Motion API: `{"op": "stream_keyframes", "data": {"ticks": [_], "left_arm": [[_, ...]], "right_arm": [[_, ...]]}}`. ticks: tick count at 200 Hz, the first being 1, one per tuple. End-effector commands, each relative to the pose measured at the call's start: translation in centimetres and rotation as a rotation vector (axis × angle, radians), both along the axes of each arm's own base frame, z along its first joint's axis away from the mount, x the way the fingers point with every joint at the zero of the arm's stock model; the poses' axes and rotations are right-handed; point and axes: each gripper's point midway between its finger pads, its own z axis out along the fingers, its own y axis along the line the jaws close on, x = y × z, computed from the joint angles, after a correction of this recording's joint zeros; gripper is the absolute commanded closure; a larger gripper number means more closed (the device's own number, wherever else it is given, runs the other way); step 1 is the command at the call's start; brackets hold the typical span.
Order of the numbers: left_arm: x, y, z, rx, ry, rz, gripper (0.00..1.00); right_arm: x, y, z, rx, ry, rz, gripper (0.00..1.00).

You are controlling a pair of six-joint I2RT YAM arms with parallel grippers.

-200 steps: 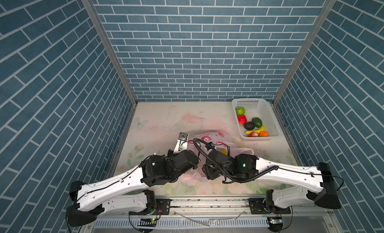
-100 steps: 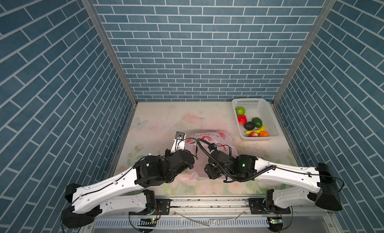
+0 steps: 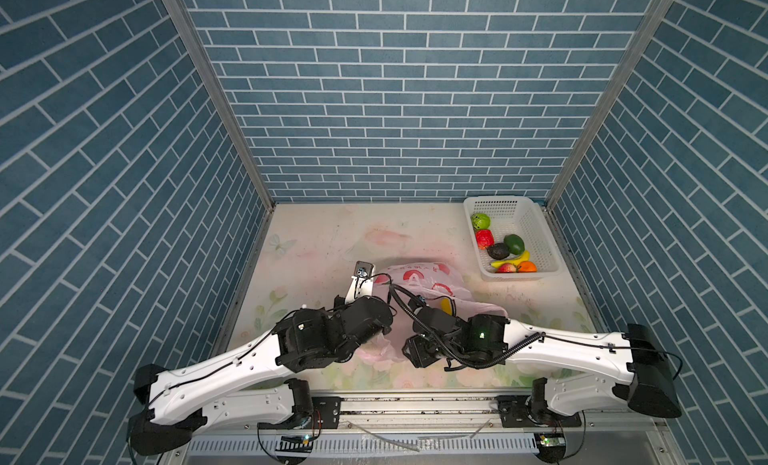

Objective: Untie the knot of the plastic bag and take out the fruit
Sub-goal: Pick up the fruit from the plastic bag.

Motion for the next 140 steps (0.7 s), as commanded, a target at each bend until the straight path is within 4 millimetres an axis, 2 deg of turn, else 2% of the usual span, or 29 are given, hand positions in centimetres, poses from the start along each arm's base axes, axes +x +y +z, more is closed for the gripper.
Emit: {"op": "stream_keyframes", "data": {"ticks": [1,28,76,105,140], "left_arm": [[0.2,0.0,1.3,-0.039,-0.033,0.000,1.00],[-0.1,-0.1,1.5,-0.060,-0.025,-0.020,1.00],[-1.1,0.1,0.3,-0.137,0.024,-0.039,1.00],[-1.4,-0.8,-0.3,-0.138,0.050,-0.061,1.00],[-2.3,-1.6,-1.2,-0.152,0.078,-0.079,1.00]], "right_arm": [[-0.4,-0.5,-1.8,-0.023,0.057,-0.022,0.42],[1.5,-0.7,-2.5,-0.025,0.061,-0.076,0.42],[6.9,-0.7,-2.5,0.016,0.042,-0.191,0.40],[10.3,-0.1,-2.5,0.003,0.002,-0.274,0.38],[14.8,-1.9,-2.4,-0.122,-0.132,-0.388,0.36]]}}
